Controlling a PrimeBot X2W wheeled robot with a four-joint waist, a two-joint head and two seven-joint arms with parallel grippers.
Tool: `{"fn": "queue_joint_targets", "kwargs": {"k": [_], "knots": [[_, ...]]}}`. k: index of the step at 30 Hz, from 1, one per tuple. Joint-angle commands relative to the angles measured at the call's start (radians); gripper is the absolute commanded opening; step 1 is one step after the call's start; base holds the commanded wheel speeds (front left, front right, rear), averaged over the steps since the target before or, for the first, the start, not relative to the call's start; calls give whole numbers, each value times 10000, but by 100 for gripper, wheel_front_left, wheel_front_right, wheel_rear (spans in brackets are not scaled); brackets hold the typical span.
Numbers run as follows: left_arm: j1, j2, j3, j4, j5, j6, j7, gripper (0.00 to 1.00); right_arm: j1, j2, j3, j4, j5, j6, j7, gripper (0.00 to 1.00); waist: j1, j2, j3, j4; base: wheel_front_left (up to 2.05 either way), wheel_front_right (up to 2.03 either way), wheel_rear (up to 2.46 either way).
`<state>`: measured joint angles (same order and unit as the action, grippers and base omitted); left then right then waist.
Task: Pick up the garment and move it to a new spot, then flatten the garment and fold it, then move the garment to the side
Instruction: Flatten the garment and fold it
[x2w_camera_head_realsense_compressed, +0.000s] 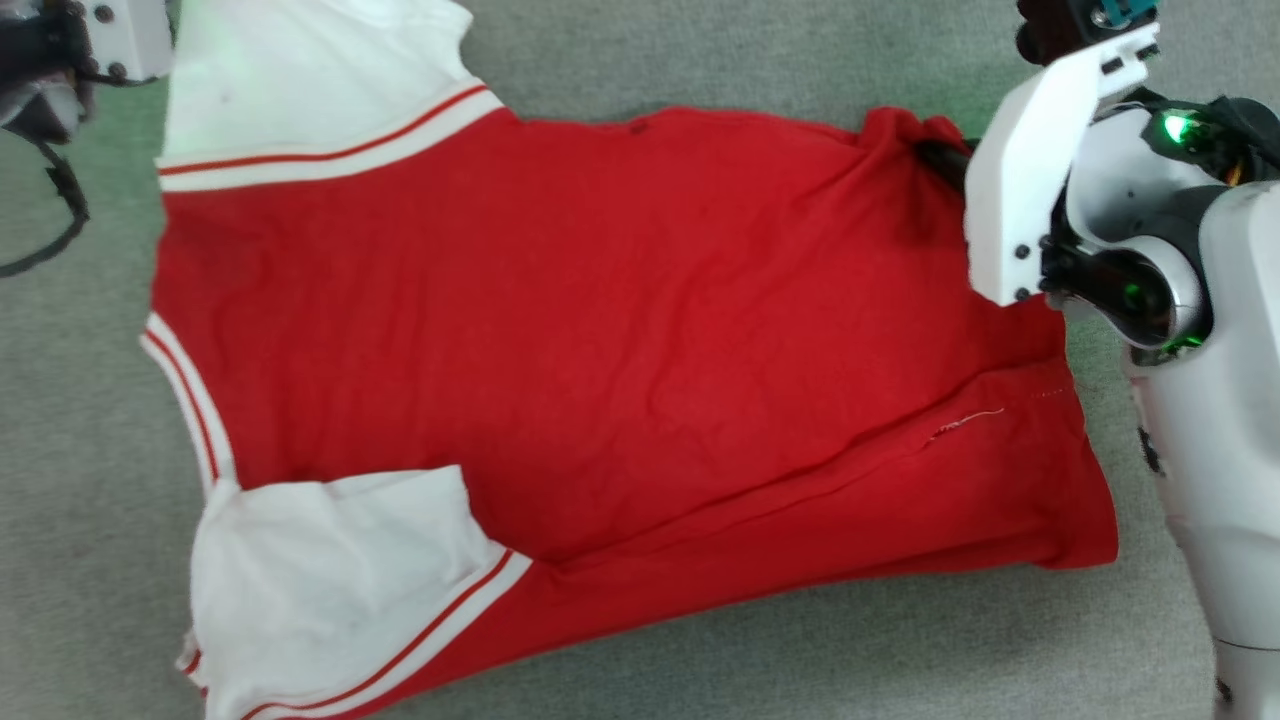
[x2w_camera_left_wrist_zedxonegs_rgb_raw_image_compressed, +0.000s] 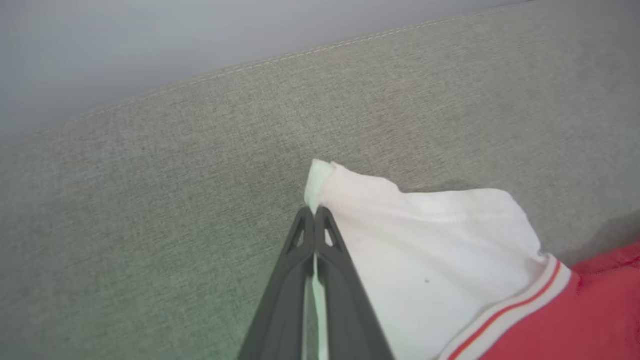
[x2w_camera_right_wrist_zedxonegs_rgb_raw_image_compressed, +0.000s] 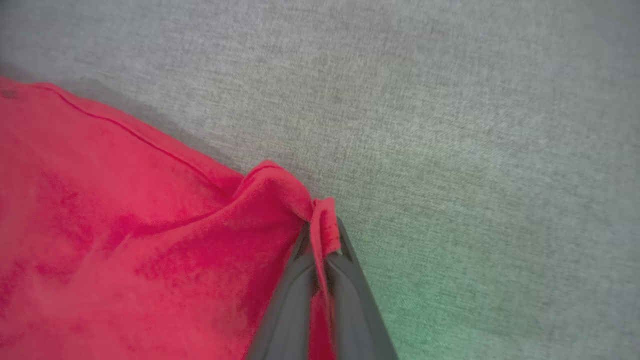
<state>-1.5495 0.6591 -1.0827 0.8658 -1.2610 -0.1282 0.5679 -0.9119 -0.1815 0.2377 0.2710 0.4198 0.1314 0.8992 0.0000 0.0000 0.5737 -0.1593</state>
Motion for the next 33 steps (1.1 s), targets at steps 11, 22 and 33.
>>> {"fn": "queue_joint_targets", "kwargs": {"k": [11,22,33], "knots": [[1010,689,-147,-1682,-762,-31,-160,0,1641,-1549,-201,-1407,410,-16,-436,0,0,0,-1684,1009,0,0,0],[2870,2266,-582,-4936,-1179,1007,307,0,4094,-2705,-575,-3100,1026,-16,266,0,0,0,-3099,1672,0,0,0],[5833,3933,-1196,-9737,-2267,3649,-80,0,6349,-2836,-1076,-3346,1470,-16,817,0,0,0,-3688,1988,0,0,0]]}}
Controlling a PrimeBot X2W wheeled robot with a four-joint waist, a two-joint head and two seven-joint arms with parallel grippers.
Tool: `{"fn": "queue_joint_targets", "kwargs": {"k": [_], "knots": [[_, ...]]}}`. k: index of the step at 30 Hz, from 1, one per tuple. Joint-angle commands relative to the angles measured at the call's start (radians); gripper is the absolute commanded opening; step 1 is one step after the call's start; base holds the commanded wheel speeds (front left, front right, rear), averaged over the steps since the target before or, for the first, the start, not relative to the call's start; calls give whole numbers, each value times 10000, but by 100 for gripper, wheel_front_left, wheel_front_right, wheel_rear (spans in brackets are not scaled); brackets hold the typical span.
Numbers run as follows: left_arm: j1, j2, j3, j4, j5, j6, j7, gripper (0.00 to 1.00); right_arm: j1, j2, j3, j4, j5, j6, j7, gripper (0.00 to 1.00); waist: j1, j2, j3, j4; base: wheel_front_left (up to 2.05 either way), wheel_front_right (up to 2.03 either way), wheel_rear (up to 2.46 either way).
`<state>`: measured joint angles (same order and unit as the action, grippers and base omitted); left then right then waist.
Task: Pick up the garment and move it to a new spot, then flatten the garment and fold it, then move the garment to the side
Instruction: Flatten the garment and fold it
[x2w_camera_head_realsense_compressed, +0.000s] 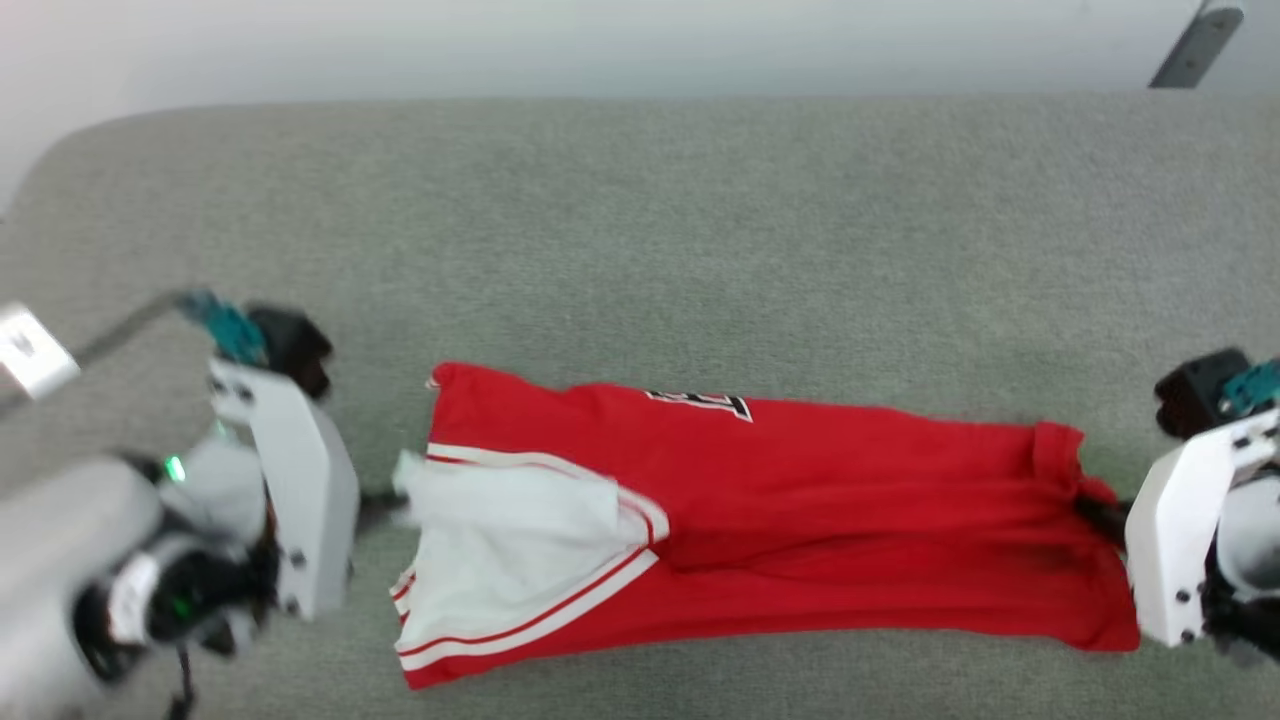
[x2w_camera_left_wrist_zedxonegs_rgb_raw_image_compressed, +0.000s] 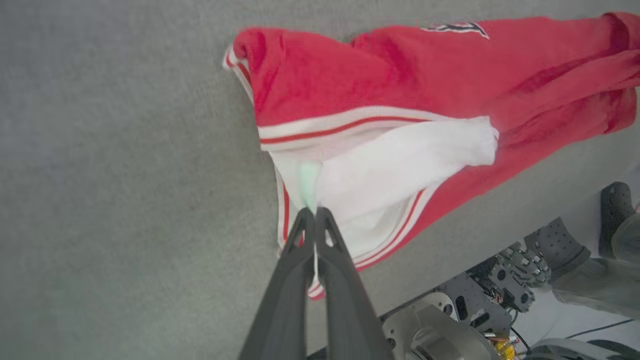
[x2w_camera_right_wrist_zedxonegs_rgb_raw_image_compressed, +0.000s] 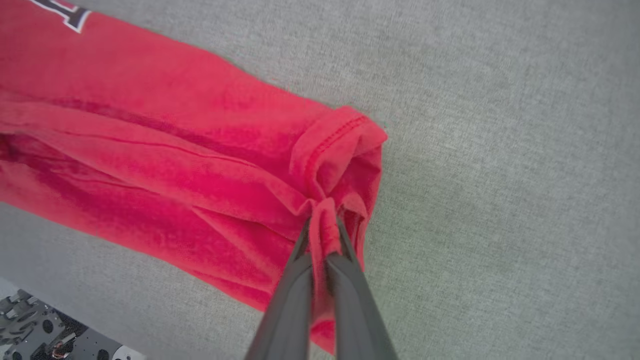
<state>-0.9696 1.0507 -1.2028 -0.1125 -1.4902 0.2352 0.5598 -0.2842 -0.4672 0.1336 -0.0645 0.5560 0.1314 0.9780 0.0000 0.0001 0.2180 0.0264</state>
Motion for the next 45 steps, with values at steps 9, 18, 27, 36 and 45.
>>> {"fn": "queue_joint_targets", "kwargs": {"k": [9,18,27,36,45], "knots": [[1341,-914,-302,650,-426,-128,-661,0,16,454,293,795,-17,-16,-28,0,0,-1,-171,73,0,0,0],[1489,-1202,-203,1602,-567,-420,-870,100,-439,695,402,1364,228,-16,200,100,0,-1,-653,-13,0,0,0],[2104,-632,206,893,-494,-325,-2285,100,-58,814,-278,1475,405,-16,260,100,0,-1,-1666,189,0,0,0],[3327,205,955,35,231,-220,-5940,100,100,1137,-1373,1806,-248,-16,529,100,0,-1,-2018,584,0,0,0],[4979,406,1947,-381,981,222,-8224,100,24,1378,-2415,2765,-988,-16,1110,100,0,-1,-1952,1156,0,0,0]]}}
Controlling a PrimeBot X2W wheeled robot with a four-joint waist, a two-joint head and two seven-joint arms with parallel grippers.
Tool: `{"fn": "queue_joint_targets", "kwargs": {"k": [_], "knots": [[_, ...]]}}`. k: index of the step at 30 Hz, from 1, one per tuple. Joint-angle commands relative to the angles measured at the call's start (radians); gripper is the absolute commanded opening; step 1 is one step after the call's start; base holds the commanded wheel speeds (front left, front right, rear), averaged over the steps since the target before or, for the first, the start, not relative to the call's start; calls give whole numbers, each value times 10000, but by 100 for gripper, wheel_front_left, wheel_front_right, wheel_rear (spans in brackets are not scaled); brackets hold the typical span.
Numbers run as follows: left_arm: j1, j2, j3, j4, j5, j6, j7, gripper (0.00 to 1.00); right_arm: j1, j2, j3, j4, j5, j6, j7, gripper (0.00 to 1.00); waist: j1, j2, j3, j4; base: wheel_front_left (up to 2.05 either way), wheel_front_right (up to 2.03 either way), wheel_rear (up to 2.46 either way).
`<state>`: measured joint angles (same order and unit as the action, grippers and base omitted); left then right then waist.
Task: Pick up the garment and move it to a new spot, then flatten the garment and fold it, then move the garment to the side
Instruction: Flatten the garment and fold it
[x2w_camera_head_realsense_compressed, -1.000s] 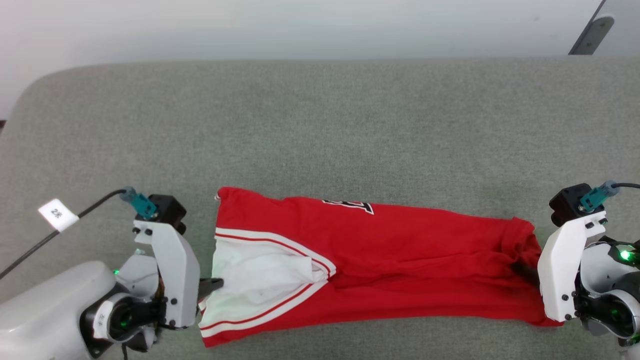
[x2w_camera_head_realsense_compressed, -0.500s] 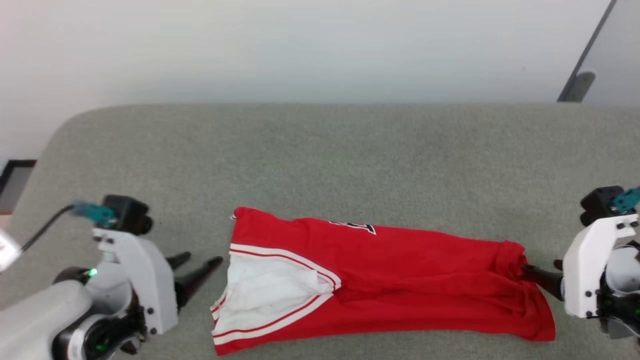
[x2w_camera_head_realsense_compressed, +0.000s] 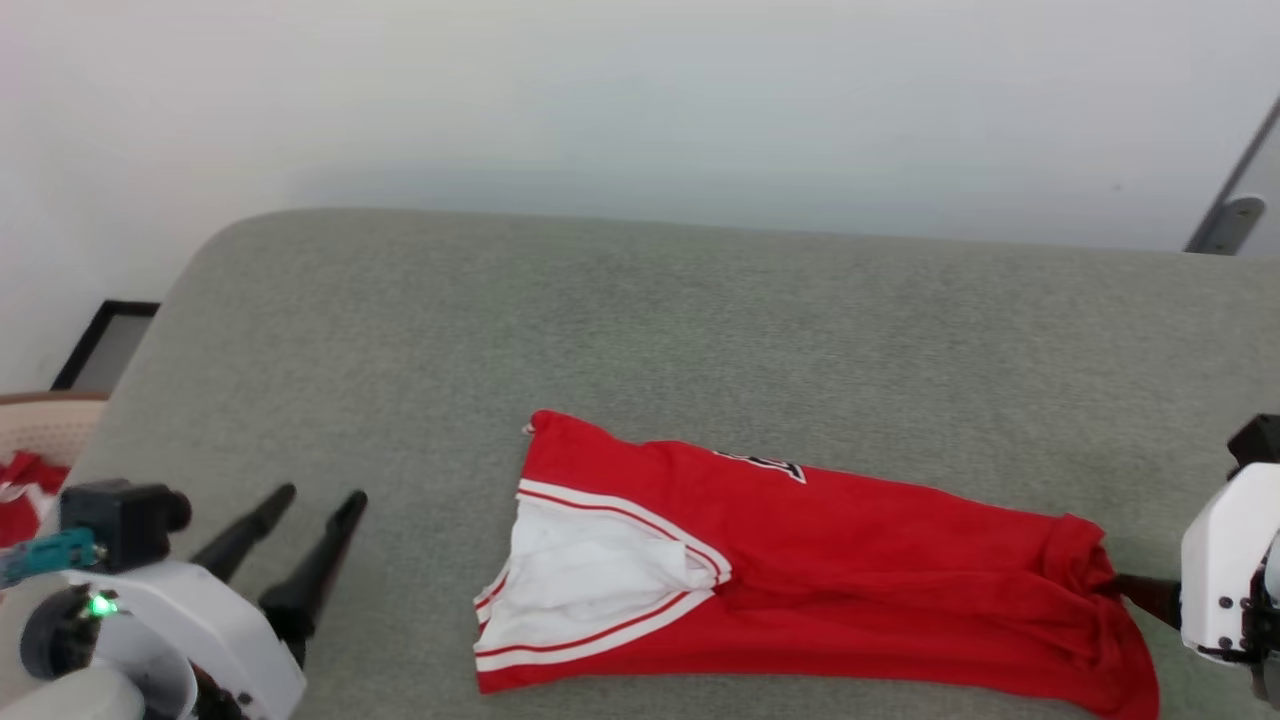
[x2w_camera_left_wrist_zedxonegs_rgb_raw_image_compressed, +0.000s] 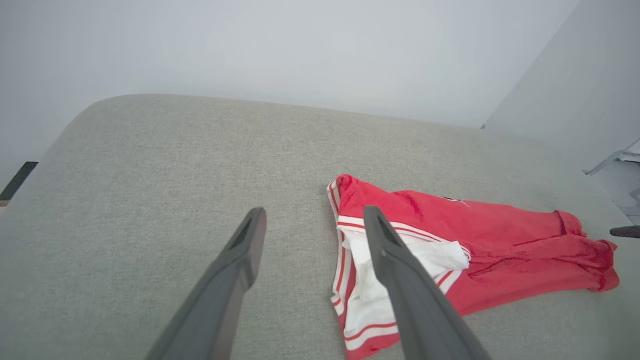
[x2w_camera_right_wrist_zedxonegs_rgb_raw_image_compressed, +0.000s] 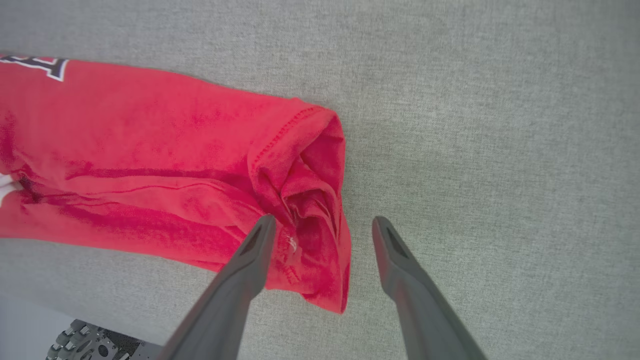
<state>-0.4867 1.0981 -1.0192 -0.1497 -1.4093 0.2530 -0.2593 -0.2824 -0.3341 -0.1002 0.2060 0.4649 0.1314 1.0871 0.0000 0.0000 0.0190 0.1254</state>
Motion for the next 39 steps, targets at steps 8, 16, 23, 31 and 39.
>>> {"fn": "queue_joint_targets", "kwargs": {"k": [8,16,23,31,39], "knots": [[2697,-1452,3894,193,2168,211,-40,100,-103,413,-418,936,-485,-16,-10,100,0,0,144,602,0,0,0],[5160,-3400,7349,427,4368,-918,-43,100,-423,514,-255,2074,-684,-16,-277,100,0,0,239,809,0,0,0],[6324,-5166,9485,726,5603,-2151,-44,100,-684,175,497,2700,-394,-16,-956,0,0,0,355,820,0,0,0],[6711,-6345,10640,1007,6343,-3077,-44,100,-906,-386,635,3218,34,-18,-1255,0,0,0,447,825,0,0,0],[6725,-6836,11251,1127,6847,-3548,-42,100,-1181,-650,596,3424,594,-18,-1498,0,0,0,535,653,0,0,0]]}}
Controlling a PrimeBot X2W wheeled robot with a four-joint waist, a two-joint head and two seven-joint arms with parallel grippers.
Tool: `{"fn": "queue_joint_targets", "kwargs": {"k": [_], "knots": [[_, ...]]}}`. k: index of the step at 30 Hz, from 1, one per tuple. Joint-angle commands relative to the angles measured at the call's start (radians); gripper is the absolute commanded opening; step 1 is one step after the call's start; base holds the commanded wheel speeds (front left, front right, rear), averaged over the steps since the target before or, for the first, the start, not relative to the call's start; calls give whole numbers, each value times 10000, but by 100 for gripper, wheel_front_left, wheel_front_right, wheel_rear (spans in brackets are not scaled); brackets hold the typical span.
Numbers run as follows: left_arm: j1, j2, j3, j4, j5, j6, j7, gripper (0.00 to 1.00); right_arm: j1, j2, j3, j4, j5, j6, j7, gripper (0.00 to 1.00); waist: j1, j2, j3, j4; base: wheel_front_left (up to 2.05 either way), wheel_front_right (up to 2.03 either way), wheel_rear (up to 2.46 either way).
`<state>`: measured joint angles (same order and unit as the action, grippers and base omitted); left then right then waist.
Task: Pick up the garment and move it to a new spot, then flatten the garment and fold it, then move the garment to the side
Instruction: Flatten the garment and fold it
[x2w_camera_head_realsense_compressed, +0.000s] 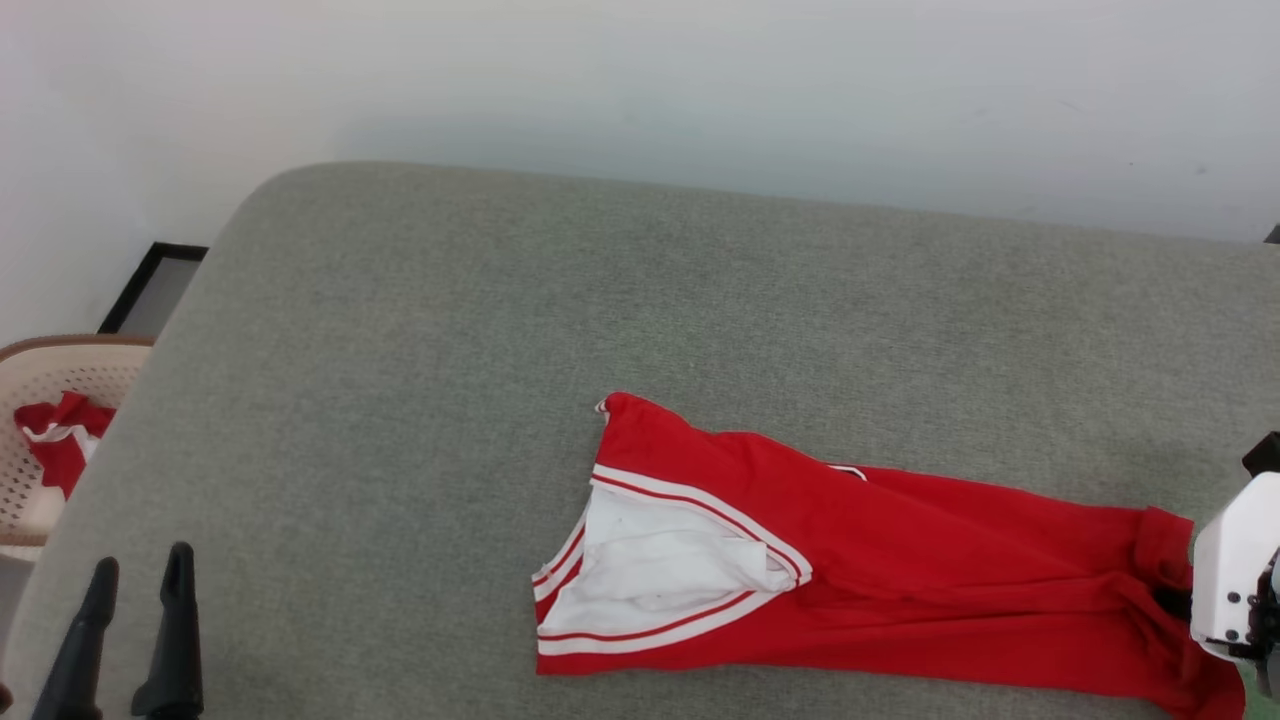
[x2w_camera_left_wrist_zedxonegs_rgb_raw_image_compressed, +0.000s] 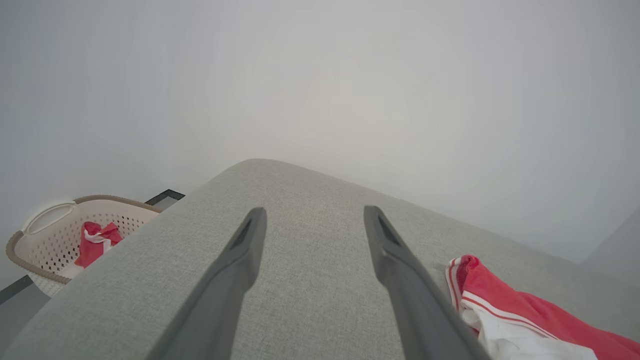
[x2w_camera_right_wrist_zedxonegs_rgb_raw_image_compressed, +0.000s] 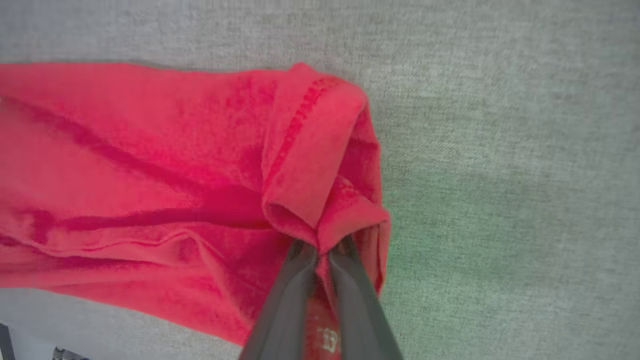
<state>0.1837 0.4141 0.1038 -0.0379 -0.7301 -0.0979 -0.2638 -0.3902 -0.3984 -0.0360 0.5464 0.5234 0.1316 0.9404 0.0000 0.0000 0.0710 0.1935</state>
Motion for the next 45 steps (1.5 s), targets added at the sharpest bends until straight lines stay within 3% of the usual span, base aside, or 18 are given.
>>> {"fn": "queue_joint_targets", "kwargs": {"k": [1,14,25,33,40,41,42,43,45], "knots": [[17,-40,32,29,74,-90,3,100,-87,5,-28,23,7,-20,-54,0,0,0,26,-53,0,0,0],[48,-197,140,188,349,-267,4,100,-205,-790,207,14,-96,-20,-288,0,0,0,-62,-286,0,0,0],[221,-253,184,217,336,-313,2,100,-280,-1313,-49,-468,-423,-20,190,0,0,0,-253,-553,0,0,0],[202,-257,100,292,288,-328,4,100,-18,-1101,-24,-1132,-530,-20,612,0,0,0,-302,-664,0,0,0],[-35,-249,-146,438,306,-316,4,100,155,-702,-361,-946,-924,-20,698,0,0,0,-144,-634,0,0,0],[-66,-238,-183,476,337,-317,4,100,136,-653,-419,-923,-974,-20,694,15,0,0,-115,-632,0,0,0],[-109,-234,-215,508,352,-318,4,100,127,-582,-444,-913,-1032,-18,687,53,0,0,-83,-631,0,0,0],[-159,-250,-238,530,326,-319,4,100,111,-507,-468,-909,-1111,-20,700,100,0,0,-46,-632,0,0,0],[-213,-246,-262,570,319,-322,2,100,57,-486,-522,-913,-1217,-20,817,100,0,0,22,-646,0,0,0]]}}
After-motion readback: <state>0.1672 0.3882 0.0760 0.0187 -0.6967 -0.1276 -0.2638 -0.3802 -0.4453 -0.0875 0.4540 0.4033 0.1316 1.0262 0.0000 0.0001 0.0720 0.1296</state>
